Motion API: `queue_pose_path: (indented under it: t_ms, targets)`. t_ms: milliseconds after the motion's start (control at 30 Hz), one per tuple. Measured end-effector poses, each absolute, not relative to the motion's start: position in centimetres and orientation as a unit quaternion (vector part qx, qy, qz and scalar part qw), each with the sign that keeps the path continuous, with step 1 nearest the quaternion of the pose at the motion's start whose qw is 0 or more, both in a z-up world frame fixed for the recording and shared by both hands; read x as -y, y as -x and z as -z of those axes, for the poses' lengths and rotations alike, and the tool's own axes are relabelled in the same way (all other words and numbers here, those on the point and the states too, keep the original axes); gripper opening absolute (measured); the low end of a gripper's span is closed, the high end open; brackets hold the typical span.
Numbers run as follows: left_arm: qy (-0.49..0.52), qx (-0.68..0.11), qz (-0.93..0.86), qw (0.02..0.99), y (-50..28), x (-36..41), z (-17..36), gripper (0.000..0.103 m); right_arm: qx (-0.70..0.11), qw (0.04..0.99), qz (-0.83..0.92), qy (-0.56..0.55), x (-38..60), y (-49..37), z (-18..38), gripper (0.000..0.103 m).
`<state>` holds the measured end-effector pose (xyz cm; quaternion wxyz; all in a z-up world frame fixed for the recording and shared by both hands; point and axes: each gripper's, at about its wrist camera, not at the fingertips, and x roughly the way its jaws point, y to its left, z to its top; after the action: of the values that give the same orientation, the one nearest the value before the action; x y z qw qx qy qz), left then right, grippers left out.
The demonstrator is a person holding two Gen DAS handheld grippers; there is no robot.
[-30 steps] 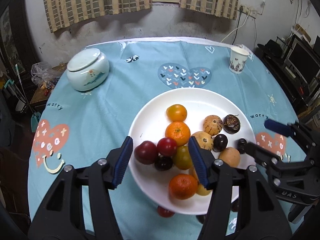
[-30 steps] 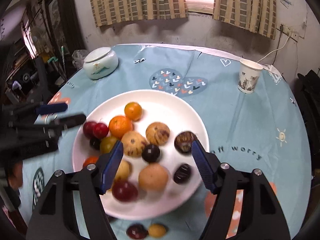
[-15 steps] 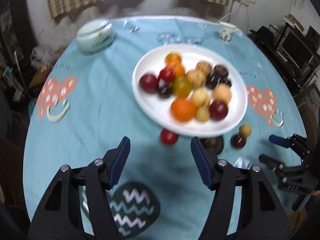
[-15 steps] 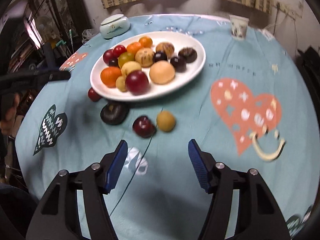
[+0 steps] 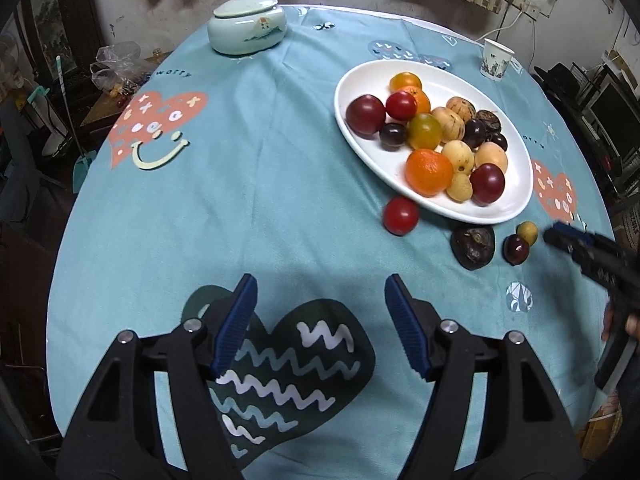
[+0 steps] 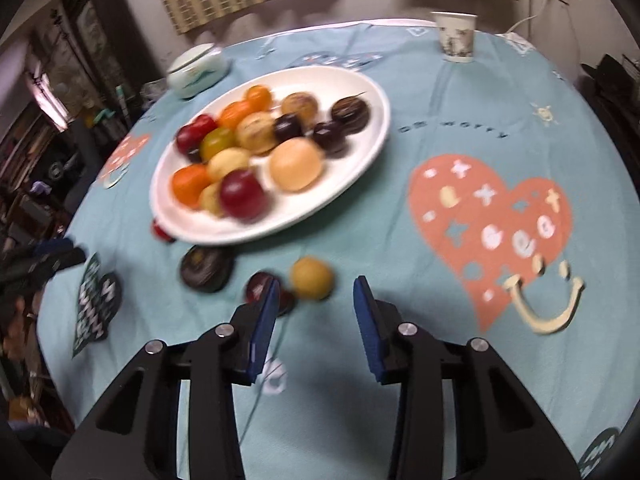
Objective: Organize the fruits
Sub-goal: 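Grasp a yellow-brown round fruit with the right gripper while the left grasps a red plum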
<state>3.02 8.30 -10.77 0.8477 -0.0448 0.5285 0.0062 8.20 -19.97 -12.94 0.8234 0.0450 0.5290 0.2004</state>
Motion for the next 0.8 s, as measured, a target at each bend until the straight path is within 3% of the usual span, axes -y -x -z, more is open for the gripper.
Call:
queue_pose_path:
  t_ms: [267, 467, 800]
  targets:
    - [0.026, -0.531, 0.024, 0.847, -3.2, -5.8, 10.6, 0.070, -0.544, 0.814, -0.204, 0.027, 17.7, -9.4, 14.4, 0.040]
    - [0.030, -0.541, 0.029, 0.840, -3.7, -5.2, 11.3, 0.071, -0.527, 0.823, -0.210, -0.001, 21.3, -7.5, 13.0, 0.040]
    - [0.018, -0.546, 0.035, 0.837, -3.7, -4.5, 11.2, 0.073, -0.526, 0.821, -0.224, 0.020, 18.8, -8.8, 14.6, 0.040]
